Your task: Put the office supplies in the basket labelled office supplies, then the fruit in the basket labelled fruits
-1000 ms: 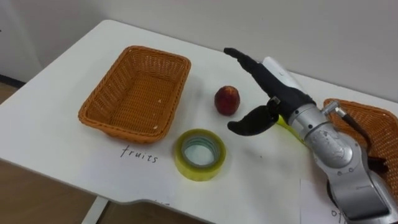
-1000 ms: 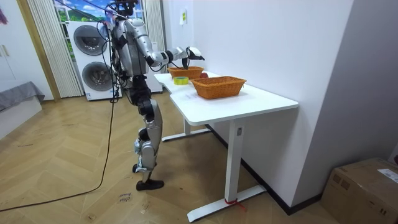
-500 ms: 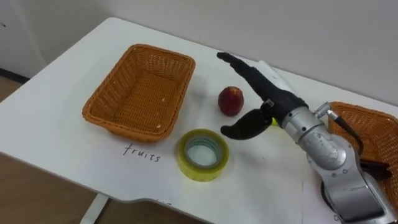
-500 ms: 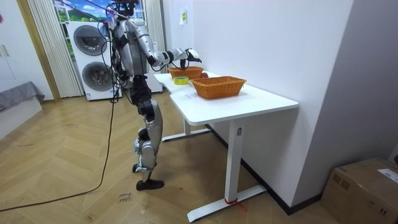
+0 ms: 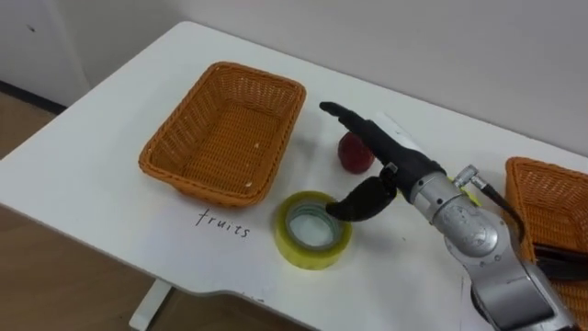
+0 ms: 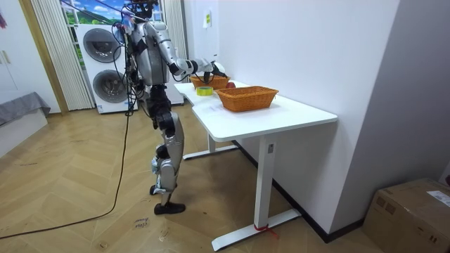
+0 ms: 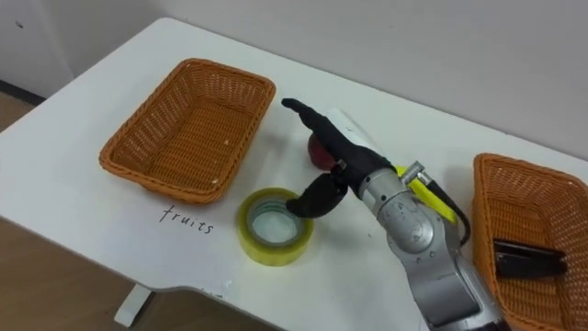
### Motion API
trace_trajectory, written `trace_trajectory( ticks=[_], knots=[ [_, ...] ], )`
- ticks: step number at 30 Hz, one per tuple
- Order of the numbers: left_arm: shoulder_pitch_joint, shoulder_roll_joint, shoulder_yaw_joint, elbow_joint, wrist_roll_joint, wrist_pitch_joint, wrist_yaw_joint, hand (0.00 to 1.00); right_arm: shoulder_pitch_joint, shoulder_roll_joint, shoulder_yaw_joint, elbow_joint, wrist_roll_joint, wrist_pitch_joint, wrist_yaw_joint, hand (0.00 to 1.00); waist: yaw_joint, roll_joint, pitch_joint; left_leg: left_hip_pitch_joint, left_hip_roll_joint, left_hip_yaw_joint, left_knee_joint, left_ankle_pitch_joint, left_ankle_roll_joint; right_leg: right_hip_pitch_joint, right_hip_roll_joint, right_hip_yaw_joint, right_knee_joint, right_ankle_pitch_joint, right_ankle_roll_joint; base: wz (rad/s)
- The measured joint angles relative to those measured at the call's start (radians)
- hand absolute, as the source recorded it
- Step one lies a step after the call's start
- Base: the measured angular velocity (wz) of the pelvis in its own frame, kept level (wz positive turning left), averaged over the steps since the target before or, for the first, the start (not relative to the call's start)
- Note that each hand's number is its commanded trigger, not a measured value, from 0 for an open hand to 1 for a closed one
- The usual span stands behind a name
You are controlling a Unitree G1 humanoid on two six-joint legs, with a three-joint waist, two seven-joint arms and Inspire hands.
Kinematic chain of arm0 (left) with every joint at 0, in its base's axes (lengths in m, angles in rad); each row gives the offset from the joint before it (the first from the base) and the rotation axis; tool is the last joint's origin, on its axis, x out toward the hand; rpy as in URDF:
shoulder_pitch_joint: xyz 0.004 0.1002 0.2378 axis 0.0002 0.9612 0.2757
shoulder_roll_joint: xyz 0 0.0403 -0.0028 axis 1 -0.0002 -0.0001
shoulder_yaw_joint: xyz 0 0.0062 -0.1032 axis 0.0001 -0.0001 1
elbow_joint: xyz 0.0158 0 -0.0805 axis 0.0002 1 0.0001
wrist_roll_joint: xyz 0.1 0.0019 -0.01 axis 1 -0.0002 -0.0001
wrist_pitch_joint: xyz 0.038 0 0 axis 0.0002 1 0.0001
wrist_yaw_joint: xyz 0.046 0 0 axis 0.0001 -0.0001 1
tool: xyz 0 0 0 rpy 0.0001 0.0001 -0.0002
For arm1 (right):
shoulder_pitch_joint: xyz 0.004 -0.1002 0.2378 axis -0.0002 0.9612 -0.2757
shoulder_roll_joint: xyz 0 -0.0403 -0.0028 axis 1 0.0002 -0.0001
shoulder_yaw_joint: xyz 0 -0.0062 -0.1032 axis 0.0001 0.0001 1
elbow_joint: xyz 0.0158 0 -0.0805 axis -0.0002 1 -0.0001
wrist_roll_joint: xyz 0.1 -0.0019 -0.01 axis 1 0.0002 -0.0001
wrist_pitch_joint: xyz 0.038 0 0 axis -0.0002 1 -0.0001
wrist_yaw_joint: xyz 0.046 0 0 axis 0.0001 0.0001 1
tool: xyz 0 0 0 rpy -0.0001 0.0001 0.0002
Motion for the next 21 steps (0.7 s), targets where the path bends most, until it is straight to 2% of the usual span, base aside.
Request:
trace_trajectory(
  ticks=[14, 21],
  knots=[
    [0.006, 0.001, -0.011, -0.014, -0.001, 0.016, 0.008, 0.00, 0.000, 0.001, 0.073, 0.048, 0.000, 0.011, -0.001, 0.00, 0.008, 0.001, -0.0002, -0.001, -0.001, -0.012, 0.002, 0.000, 0.000, 0.007, 0.000, -0.012, 0.002, 0.000, 0.000, 0.02],
    [0.005, 0.003, -0.043, -0.017, 0.000, 0.025, 0.008, 0.00, 0.000, 0.024, 0.085, 0.067, -0.034, 0.022, -0.001, 0.00, 0.006, 0.002, -0.0004, 0.002, -0.001, -0.014, 0.002, 0.000, 0.000, 0.012, 0.001, -0.013, 0.001, 0.000, 0.000, 0.00]
  ],
)
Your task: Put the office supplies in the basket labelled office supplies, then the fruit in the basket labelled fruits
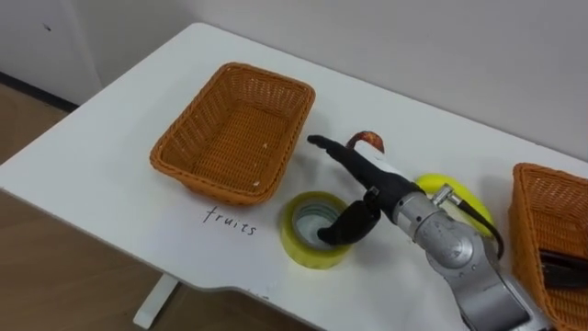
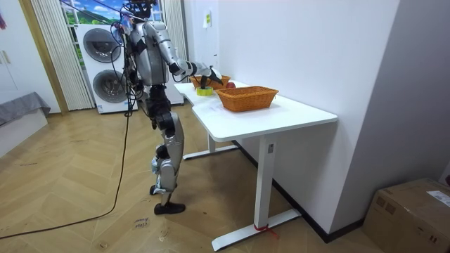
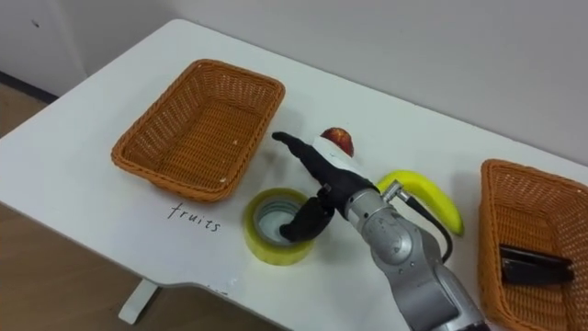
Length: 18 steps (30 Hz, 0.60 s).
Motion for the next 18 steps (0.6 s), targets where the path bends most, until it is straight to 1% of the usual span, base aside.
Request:
trace_trajectory(
  ticks=[3, 6, 12, 14, 18],
  knots=[
    [0.015, 0.000, -0.012, -0.039, 0.000, 0.006, -0.001, 0.00, 0.000, 0.006, 0.001, 0.000, -0.004, 0.008, 0.000, 0.00, 0.000, 0.000, -0.0002, -0.001, 0.000, -0.003, -0.001, 0.000, 0.000, -0.001, 0.000, -0.001, 0.000, 0.000, 0.000, 0.00],
    [0.015, 0.001, -0.013, -0.051, 0.000, 0.008, -0.001, 0.00, 0.000, 0.013, 0.001, 0.000, -0.020, 0.009, 0.001, 0.00, 0.000, -0.001, -0.0006, -0.001, 0.000, -0.006, -0.002, 0.001, -0.001, -0.001, 0.001, -0.001, 0.000, 0.000, 0.000, 0.00],
    [0.018, 0.003, -0.017, -0.054, 0.000, 0.010, -0.009, 0.00, 0.000, 0.015, 0.002, 0.006, -0.033, 0.009, 0.012, 0.00, 0.001, -0.006, -0.0017, -0.001, -0.001, -0.009, -0.002, 0.001, -0.001, 0.001, 0.001, -0.004, -0.001, 0.000, 0.000, 0.01],
    [0.019, 0.005, -0.017, -0.056, 0.000, 0.012, -0.012, 0.00, 0.000, 0.015, 0.001, 0.008, -0.031, 0.019, 0.012, 0.00, 0.001, -0.009, -0.0005, 0.000, -0.001, -0.012, -0.002, 0.001, -0.001, 0.004, 0.001, -0.010, -0.003, 0.000, 0.000, 0.06],
    [0.017, 0.006, -0.015, -0.055, 0.000, 0.019, -0.031, 0.00, -0.010, 0.013, 0.000, 0.050, -0.028, 0.024, 0.012, 0.00, 0.002, -0.012, -0.0004, 0.001, -0.001, -0.014, -0.002, 0.001, -0.001, 0.007, 0.001, -0.012, -0.003, 0.000, 0.000, 0.03]
  ],
)
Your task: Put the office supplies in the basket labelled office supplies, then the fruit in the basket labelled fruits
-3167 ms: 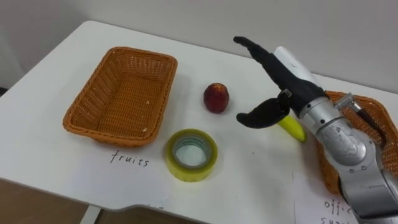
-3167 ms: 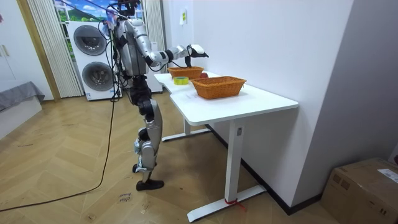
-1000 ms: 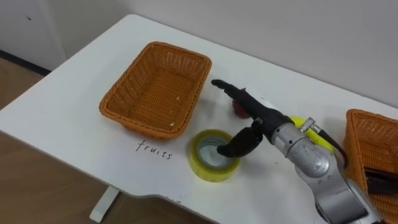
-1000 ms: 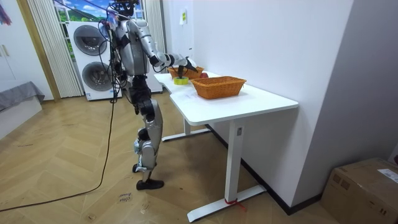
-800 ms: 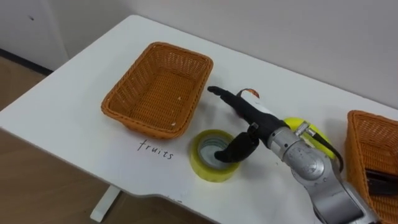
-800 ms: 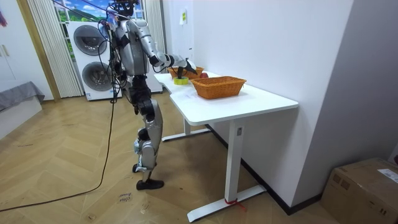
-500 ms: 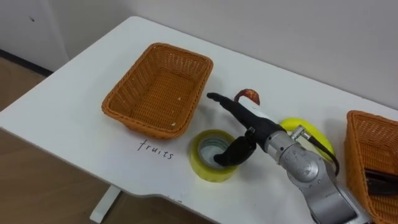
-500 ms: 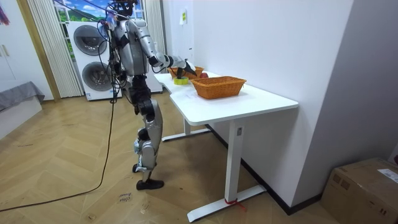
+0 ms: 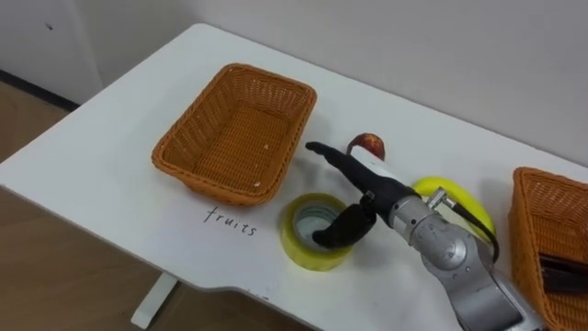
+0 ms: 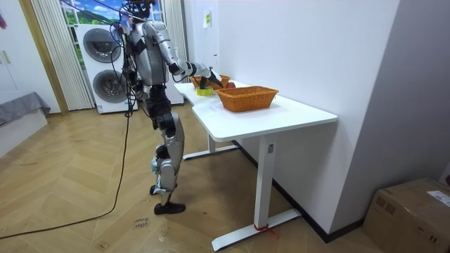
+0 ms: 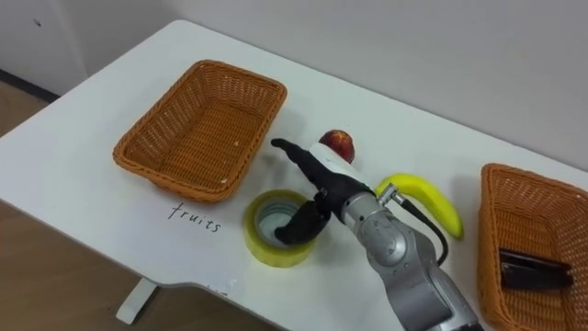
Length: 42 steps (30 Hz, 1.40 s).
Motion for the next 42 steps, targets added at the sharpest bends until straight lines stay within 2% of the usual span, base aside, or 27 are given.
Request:
trace_trajectory(
  ticks=[7, 12, 16, 25, 29, 35, 42],
  knots=[
    [0.001, -0.001, 0.001, 0.000, 0.000, 0.027, -0.024, 0.00, -0.005, 0.000, -0.001, 0.002, -0.001, 0.026, 0.021, 0.00, -0.002, -0.002, -0.0014, -0.001, 0.000, 0.000, 0.001, 0.000, 0.000, 0.001, 0.000, 0.000, 0.000, 0.000, 0.000, 0.00],
    [-0.002, -0.001, 0.000, 0.000, 0.001, 0.034, -0.028, 0.00, -0.008, 0.000, -0.001, 0.021, 0.000, 0.026, 0.045, 0.00, -0.001, -0.004, -0.0028, 0.000, 0.000, -0.004, 0.004, 0.000, 0.000, 0.005, 0.000, -0.005, 0.000, 0.000, 0.000, 0.02],
    [-0.005, -0.001, 0.001, 0.000, 0.010, 0.047, -0.040, 0.00, -0.044, 0.002, -0.016, 0.081, 0.012, 0.029, 0.087, 0.00, 0.000, -0.004, -0.0029, -0.001, 0.000, -0.004, 0.009, 0.000, 0.000, 0.006, 0.000, -0.006, 0.000, 0.000, 0.000, 0.01],
    [-0.006, 0.000, 0.004, 0.000, 0.031, 0.075, -0.062, 0.00, -0.081, 0.002, -0.016, 0.119, 0.009, 0.083, 0.187, 0.00, 0.007, -0.010, -0.0066, -0.005, -0.002, -0.024, 0.020, 0.000, -0.002, 0.012, 0.000, -0.022, 0.001, 0.000, 0.000, 0.05],
    [-0.014, 0.000, 0.010, -0.001, 0.052, 0.075, -0.069, 0.00, -0.080, 0.002, -0.010, 0.117, -0.052, 0.084, 0.208, 0.00, 0.022, -0.012, -0.0071, -0.005, -0.003, -0.025, 0.022, 0.000, -0.002, 0.014, -0.001, -0.026, 0.001, 0.000, 0.000, 0.00],
    [-0.014, -0.001, 0.014, -0.003, 0.068, 0.089, -0.097, 0.00, -0.080, 0.002, -0.014, 0.109, -0.092, 0.094, 0.242, 0.00, 0.026, -0.014, -0.0070, -0.008, -0.004, -0.022, 0.029, 0.000, -0.002, 0.011, -0.002, -0.027, -0.002, -0.001, 0.000, 0.00],
    [-0.028, -0.001, 0.029, -0.003, 0.097, 0.089, -0.100, 0.00, -0.080, 0.002, -0.018, 0.106, -0.134, 0.094, 0.282, 0.00, 0.031, -0.024, -0.0134, -0.007, -0.011, -0.027, 0.029, 0.000, -0.001, 0.014, -0.005, -0.026, -0.004, -0.006, 0.003, 0.00]
  ],
)
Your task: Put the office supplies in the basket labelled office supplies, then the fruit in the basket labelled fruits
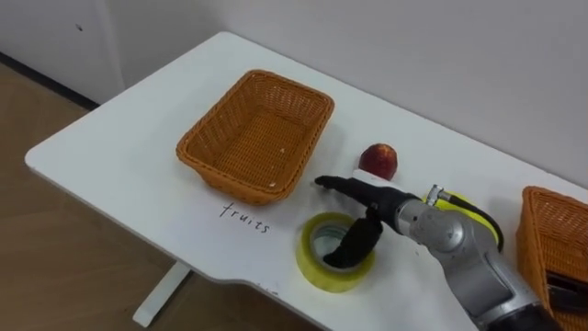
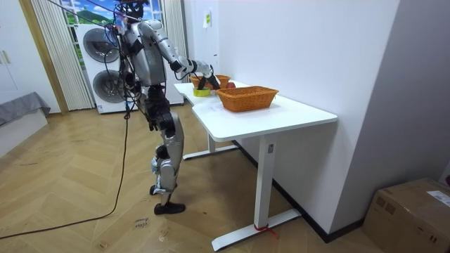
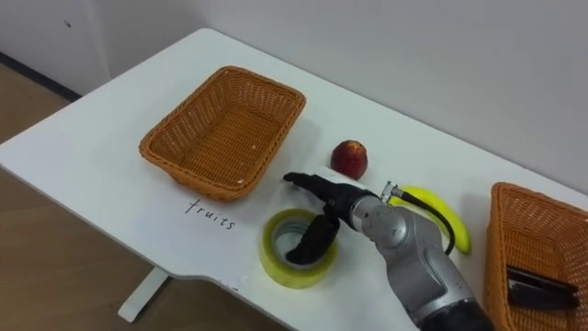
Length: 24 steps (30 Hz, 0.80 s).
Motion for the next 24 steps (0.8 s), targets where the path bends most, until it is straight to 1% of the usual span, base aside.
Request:
trace_trajectory(
  ticks=[1, 2, 3, 4, 7, 10, 16, 18, 24],
  knots=[
    [-0.001, 0.000, 0.000, 0.000, 0.000, 0.000, 0.001, 0.00, 0.000, 0.000, 0.000, 0.000, -0.001, 0.000, 0.000, 0.11, 0.000, 0.000, 0.0000, 0.000, 0.000, 0.000, 0.000, 0.000, 0.000, 0.000, 0.000, 0.000, 0.000, 0.000, 0.000, 0.00],
    [-0.002, 0.000, 0.000, 0.000, 0.000, 0.000, 0.002, 0.00, 0.000, 0.000, -0.001, 0.000, -0.001, 0.000, 0.001, 0.49, 0.000, 0.000, 0.0000, 0.000, -0.001, -0.001, 0.000, 0.000, 0.000, 0.000, 0.000, 0.000, 0.000, 0.000, 0.000, 0.00],
    [-0.003, 0.000, 0.000, 0.000, 0.000, 0.000, 0.005, 0.00, 0.000, 0.000, -0.001, 0.000, -0.002, 0.000, 0.002, 0.64, 0.000, 0.000, 0.0001, 0.000, -0.001, -0.001, 0.000, 0.000, 0.000, 0.000, -0.001, 0.000, 0.000, 0.000, 0.001, 0.00],
    [-0.004, 0.000, 0.001, 0.000, 0.001, 0.000, 0.005, 0.00, 0.000, 0.000, -0.001, 0.000, -0.002, 0.000, 0.002, 1.00, 0.000, 0.000, 0.0002, 0.000, -0.001, -0.001, 0.000, 0.000, 0.000, 0.000, -0.001, -0.001, 0.000, 0.000, 0.001, 0.00],
    [-0.007, 0.000, 0.004, 0.000, 0.004, 0.000, 0.009, 0.00, -0.003, 0.000, -0.002, -0.005, -0.021, -0.001, 0.001, 1.00, 0.000, -0.001, 0.0005, 0.000, -0.001, -0.002, 0.000, 0.000, 0.000, 0.001, -0.001, -0.002, 0.000, -0.001, 0.001, 0.00],
    [-0.014, 0.001, 0.010, 0.000, 0.004, 0.000, 0.015, 0.00, -0.024, -0.003, -0.009, -0.007, -0.043, 0.004, -0.001, 1.00, -0.001, -0.003, 0.0018, 0.000, -0.001, -0.003, -0.001, 0.000, 0.000, 0.001, -0.001, -0.003, 0.001, -0.002, 0.002, 0.00],
    [-0.026, 0.004, 0.011, 0.000, 0.004, -0.001, 0.041, 0.00, -0.045, -0.003, -0.002, 0.004, -0.081, 0.014, -0.002, 1.00, 0.000, -0.012, 0.0059, 0.002, -0.003, -0.011, -0.003, 0.000, 0.000, 0.006, -0.001, -0.007, 0.001, -0.003, 0.004, 0.03],
    [-0.027, 0.003, 0.010, 0.001, 0.004, -0.001, 0.042, 0.00, -0.049, -0.003, -0.003, 0.005, -0.088, 0.021, -0.013, 1.00, 0.000, -0.012, 0.0060, 0.003, -0.003, -0.011, -0.006, 0.000, 0.001, 0.005, -0.001, -0.007, 0.002, -0.003, 0.004, 0.00],
    [-0.029, 0.003, 0.010, 0.001, 0.004, -0.001, 0.044, 0.00, -0.050, -0.003, 0.002, 0.009, -0.106, 0.021, -0.017, 1.00, 0.001, -0.013, 0.0063, 0.005, -0.003, -0.010, -0.012, 0.000, 0.001, 0.009, -0.002, -0.006, 0.004, -0.003, 0.004, 0.00]
  ],
)
